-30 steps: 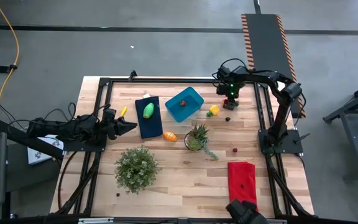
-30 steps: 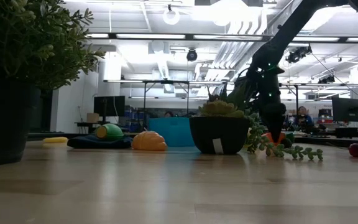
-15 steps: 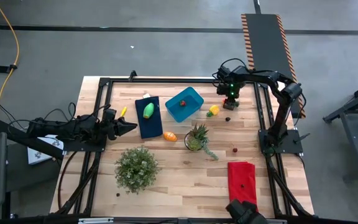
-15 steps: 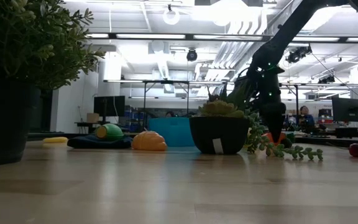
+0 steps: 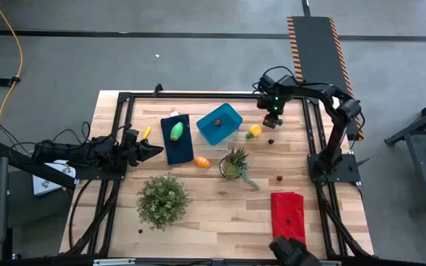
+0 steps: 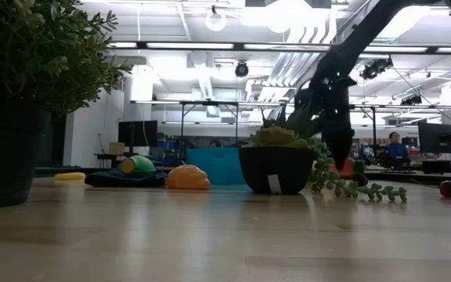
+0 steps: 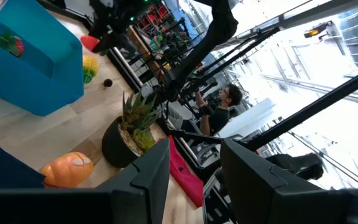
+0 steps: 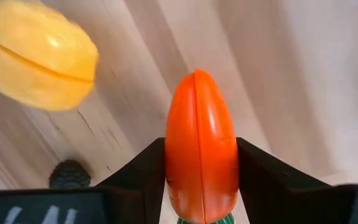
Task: Pick and placing Produce into tupperware
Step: Put the orange carrot into the blue bin
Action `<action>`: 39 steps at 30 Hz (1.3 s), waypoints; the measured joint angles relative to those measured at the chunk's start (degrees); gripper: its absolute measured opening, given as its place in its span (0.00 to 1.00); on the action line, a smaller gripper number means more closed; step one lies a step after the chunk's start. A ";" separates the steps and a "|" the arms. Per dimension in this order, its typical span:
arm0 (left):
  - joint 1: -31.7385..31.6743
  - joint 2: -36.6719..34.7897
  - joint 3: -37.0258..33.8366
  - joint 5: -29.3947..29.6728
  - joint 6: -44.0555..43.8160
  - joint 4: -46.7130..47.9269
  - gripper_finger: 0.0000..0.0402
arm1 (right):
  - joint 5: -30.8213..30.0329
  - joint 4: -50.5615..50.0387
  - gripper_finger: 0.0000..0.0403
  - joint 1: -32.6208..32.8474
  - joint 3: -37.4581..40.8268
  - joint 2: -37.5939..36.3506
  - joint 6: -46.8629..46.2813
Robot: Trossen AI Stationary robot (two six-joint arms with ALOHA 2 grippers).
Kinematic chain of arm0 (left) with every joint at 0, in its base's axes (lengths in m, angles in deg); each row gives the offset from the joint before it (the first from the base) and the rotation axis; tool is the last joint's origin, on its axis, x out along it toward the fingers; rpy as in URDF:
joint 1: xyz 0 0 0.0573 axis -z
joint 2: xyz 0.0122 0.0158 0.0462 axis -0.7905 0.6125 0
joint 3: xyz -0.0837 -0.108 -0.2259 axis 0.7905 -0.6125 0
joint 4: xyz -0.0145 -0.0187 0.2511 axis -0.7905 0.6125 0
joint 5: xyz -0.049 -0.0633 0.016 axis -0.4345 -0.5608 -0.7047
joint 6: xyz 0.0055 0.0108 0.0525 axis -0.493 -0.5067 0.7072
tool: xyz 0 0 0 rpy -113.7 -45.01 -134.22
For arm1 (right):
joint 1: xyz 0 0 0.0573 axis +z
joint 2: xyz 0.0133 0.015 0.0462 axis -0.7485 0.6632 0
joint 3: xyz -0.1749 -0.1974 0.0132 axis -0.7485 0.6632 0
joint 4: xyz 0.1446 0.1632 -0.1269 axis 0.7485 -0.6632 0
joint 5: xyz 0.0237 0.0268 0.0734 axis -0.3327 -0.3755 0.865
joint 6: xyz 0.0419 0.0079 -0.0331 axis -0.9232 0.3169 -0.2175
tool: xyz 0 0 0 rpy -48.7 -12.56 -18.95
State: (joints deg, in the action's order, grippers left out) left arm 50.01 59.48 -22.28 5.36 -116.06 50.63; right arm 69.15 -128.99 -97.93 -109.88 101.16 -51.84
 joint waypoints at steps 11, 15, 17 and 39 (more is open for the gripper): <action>-0.02 -0.02 0.00 0.00 0.04 0.02 0.33 | 1.81 -0.87 0.36 0.00 -2.05 -7.46 -1.99; 0.00 0.01 0.00 0.00 0.03 0.02 0.33 | 2.92 -0.79 0.36 0.02 -2.07 -10.29 -3.80; -0.02 0.01 0.00 0.03 0.12 -0.01 0.33 | 3.56 -0.78 0.36 0.00 -2.07 -11.69 -5.14; 0.00 0.01 0.02 0.17 0.52 -0.01 0.33 | 6.67 -0.94 0.36 0.13 -2.09 -28.69 -13.07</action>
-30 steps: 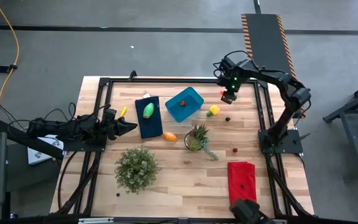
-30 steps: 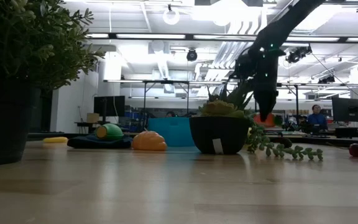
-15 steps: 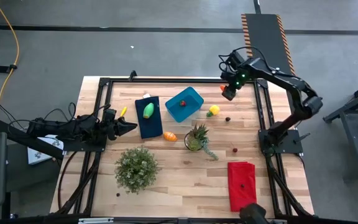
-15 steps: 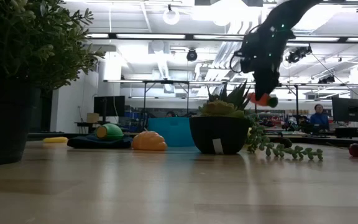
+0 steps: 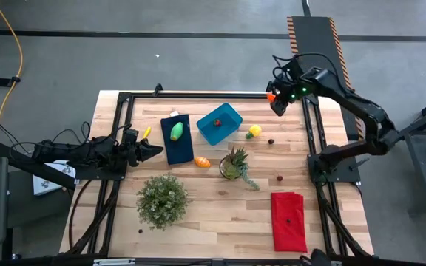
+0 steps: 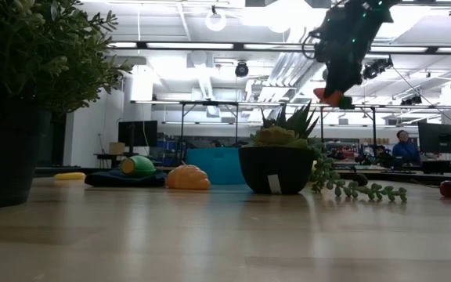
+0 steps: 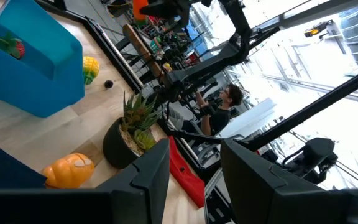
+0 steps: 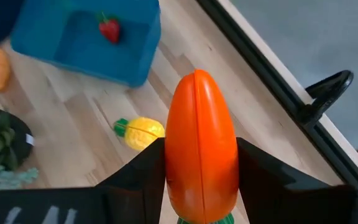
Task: Pick and placing Produce into tupperware
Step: Put the orange carrot into the blue bin
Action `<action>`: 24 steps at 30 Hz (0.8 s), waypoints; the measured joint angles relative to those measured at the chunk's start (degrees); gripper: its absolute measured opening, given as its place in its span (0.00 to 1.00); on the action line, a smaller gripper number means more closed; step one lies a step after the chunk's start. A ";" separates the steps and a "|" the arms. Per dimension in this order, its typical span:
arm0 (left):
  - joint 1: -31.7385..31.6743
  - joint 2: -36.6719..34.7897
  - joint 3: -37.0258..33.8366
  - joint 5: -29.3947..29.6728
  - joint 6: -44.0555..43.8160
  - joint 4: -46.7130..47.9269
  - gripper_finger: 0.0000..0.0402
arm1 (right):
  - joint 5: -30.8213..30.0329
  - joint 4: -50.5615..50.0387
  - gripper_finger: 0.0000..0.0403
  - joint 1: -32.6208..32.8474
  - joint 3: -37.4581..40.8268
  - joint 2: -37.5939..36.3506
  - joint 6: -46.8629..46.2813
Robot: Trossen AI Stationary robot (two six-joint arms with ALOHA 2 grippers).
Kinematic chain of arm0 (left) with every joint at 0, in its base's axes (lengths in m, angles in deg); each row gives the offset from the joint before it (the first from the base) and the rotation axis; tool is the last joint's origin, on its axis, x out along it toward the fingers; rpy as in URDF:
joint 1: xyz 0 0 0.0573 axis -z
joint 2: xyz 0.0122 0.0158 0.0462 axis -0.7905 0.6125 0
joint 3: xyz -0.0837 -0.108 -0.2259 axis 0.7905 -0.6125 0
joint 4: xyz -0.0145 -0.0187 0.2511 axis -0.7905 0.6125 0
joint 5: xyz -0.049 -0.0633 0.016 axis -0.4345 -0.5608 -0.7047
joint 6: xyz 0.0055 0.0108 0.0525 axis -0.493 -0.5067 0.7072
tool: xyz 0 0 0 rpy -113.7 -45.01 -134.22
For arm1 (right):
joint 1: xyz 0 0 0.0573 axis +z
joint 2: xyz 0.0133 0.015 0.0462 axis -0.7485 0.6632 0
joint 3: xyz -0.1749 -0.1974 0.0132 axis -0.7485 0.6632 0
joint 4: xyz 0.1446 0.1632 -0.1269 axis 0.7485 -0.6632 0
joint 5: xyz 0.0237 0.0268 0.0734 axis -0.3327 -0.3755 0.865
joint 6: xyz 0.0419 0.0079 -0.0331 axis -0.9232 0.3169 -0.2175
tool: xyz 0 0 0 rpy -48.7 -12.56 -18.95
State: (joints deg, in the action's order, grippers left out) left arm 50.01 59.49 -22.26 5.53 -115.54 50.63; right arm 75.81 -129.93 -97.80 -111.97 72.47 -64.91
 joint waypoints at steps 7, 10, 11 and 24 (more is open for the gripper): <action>0.00 -0.01 -0.02 0.00 0.00 0.00 0.33 | 2.52 0.46 0.36 0.00 0.00 -5.46 -2.60; -0.02 -0.01 -0.02 0.00 0.00 0.00 0.33 | 2.56 0.48 0.36 0.00 0.00 -7.54 -3.98; -0.01 0.00 -0.02 0.00 0.00 0.00 0.33 | 2.56 0.48 0.36 0.00 0.00 -8.21 -4.31; 0.00 0.00 -0.02 0.02 0.00 0.00 0.33 | 3.97 3.28 0.36 0.00 0.00 -17.65 -10.04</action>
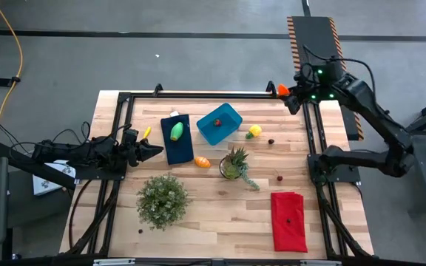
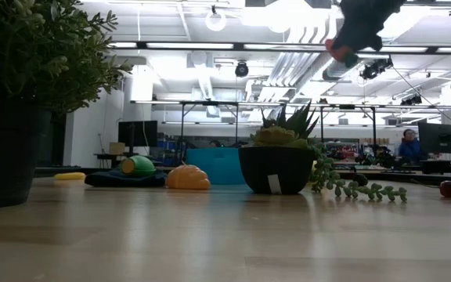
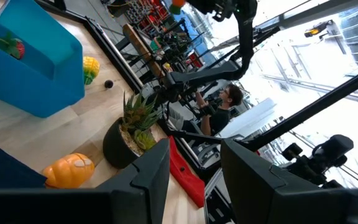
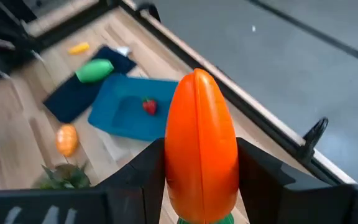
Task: Pick and placing Produce into tupperware
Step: Put the orange carrot into the blue bin
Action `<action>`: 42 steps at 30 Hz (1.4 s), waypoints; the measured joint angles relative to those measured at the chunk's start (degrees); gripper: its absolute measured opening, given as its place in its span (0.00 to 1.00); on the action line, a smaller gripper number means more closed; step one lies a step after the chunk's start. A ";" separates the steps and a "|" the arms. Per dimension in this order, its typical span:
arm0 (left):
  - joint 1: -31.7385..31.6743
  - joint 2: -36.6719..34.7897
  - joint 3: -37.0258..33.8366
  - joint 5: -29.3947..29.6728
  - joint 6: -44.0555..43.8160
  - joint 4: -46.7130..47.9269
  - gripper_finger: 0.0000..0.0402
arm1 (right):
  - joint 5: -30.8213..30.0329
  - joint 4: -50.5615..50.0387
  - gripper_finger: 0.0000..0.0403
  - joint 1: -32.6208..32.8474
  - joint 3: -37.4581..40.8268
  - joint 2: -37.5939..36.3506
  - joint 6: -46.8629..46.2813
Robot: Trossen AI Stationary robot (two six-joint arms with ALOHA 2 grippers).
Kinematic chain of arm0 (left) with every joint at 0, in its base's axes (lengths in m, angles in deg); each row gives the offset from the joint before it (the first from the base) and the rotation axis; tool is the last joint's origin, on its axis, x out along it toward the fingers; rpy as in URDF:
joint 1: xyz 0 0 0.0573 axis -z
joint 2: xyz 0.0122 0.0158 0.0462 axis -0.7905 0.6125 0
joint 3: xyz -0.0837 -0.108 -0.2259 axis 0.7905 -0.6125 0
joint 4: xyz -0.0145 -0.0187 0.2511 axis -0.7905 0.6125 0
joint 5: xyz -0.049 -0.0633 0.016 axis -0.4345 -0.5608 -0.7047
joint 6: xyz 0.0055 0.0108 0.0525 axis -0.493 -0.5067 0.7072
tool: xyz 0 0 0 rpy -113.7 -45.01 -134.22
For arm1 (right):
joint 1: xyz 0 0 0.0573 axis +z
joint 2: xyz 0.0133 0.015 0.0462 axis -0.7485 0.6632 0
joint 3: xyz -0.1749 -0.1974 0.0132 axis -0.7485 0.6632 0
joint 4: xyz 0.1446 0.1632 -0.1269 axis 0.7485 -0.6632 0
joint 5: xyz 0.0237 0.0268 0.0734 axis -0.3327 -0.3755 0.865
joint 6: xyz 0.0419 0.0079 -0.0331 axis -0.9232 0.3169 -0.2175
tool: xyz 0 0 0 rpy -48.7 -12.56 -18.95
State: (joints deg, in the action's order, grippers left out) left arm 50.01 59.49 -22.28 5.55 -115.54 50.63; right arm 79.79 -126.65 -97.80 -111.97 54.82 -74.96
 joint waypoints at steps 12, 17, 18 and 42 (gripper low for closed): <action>0.00 0.00 0.00 0.00 0.00 0.00 0.33 | 0.49 0.65 0.36 0.00 0.00 -7.99 -4.11; -0.02 -0.01 0.00 0.00 0.00 0.00 0.33 | 0.47 0.71 0.36 0.00 0.00 -10.81 -5.84; -0.02 -0.01 0.00 0.00 0.00 -0.01 0.33 | 0.47 0.84 0.36 0.00 0.00 -11.35 -6.18; -0.01 -0.01 0.00 0.00 0.00 -0.01 0.33 | 2.28 12.78 0.36 -0.01 0.00 -17.41 -11.76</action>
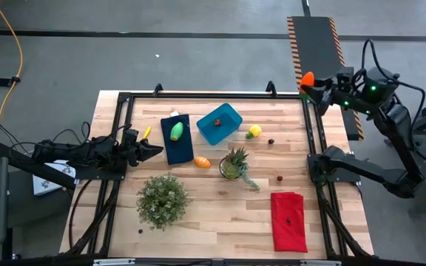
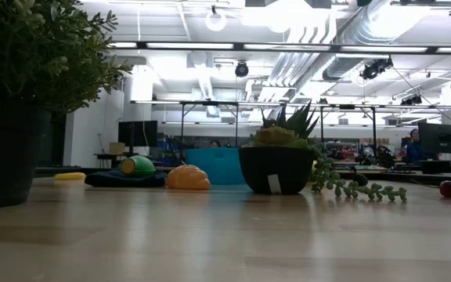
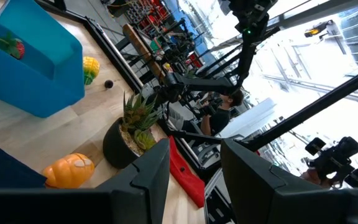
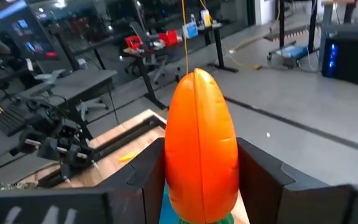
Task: Pick and placing Produce into tupperware
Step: Put the orange carrot into the blue bin
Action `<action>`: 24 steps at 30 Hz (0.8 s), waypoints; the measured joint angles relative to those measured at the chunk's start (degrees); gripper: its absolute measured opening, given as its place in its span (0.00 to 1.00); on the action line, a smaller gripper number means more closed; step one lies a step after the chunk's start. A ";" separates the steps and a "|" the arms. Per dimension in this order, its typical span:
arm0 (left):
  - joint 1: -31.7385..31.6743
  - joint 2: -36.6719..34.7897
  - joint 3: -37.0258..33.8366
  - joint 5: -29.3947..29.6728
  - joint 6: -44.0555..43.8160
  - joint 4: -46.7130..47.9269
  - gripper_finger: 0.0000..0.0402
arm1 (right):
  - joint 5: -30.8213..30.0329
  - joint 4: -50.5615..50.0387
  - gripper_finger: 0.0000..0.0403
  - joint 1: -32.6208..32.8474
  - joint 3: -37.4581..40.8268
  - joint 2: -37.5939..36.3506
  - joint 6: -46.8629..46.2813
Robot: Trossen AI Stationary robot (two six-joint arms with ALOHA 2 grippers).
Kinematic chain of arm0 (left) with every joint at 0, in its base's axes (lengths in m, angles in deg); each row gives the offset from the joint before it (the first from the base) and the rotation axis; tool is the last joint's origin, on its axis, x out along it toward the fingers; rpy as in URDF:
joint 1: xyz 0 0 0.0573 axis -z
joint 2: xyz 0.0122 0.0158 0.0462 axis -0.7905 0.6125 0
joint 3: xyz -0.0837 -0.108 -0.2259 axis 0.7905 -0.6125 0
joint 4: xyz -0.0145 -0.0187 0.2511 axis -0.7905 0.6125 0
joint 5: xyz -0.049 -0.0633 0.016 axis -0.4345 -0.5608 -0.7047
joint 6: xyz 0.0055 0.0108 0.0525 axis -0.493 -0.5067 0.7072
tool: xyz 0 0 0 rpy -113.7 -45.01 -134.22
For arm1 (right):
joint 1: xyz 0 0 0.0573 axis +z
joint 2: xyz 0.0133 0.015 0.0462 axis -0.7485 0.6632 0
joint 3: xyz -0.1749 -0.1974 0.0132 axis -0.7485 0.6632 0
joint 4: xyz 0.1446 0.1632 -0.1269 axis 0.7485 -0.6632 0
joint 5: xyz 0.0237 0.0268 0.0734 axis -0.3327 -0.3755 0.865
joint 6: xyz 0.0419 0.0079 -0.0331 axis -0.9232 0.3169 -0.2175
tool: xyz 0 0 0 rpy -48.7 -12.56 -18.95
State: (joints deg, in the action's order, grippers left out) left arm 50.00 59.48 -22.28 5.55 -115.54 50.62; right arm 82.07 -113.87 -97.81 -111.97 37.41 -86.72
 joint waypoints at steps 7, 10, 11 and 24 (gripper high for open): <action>-0.01 0.01 0.02 0.00 0.91 -0.01 0.33 | 2.40 6.53 0.36 0.01 0.00 0.05 -1.29; 0.00 0.00 0.01 0.00 1.03 -0.01 0.33 | 2.40 8.80 0.36 -0.01 0.00 0.09 -1.60; -0.01 0.01 0.01 0.00 1.03 -0.01 0.33 | 2.40 9.45 0.36 0.00 0.00 0.11 -1.59; 0.00 0.00 0.01 0.00 1.03 -0.01 0.33 | 3.33 16.79 0.36 -0.01 0.00 0.33 -4.20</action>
State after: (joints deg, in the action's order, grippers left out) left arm 50.00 59.48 -22.27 5.55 -114.51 50.61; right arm 85.40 -97.08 -97.82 -111.97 37.74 -90.91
